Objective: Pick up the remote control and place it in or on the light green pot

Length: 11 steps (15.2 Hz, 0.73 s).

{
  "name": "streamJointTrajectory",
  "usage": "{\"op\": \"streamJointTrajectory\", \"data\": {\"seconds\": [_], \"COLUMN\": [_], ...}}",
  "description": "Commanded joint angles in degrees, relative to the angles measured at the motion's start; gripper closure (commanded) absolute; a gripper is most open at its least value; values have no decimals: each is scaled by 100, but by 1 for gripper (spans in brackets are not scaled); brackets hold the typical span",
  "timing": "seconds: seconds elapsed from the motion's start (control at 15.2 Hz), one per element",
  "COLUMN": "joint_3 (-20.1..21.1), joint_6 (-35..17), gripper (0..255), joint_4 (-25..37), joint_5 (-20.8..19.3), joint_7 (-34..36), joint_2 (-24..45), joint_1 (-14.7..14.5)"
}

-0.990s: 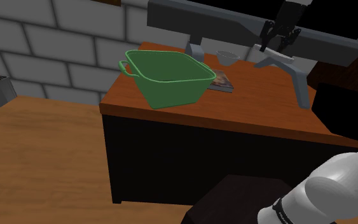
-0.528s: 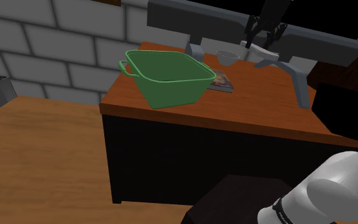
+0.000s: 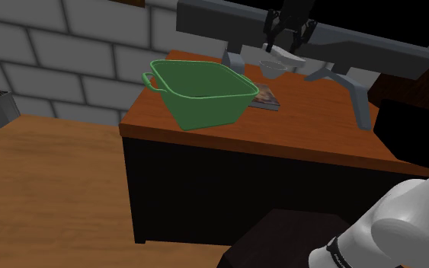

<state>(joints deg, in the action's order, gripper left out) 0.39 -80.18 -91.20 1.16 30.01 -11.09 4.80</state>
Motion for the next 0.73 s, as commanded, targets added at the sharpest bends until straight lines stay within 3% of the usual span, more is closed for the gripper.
{"op": "streamJointTrajectory", "data": {"seconds": [0.0,0.66], "joint_3": [153,913], "joint_6": [1,238], "gripper": [255,255], "joint_4": [169,1684], "joint_5": [27,-63], "joint_7": [264,1632], "joint_2": [160,1418], "joint_1": [-98,-718]}}
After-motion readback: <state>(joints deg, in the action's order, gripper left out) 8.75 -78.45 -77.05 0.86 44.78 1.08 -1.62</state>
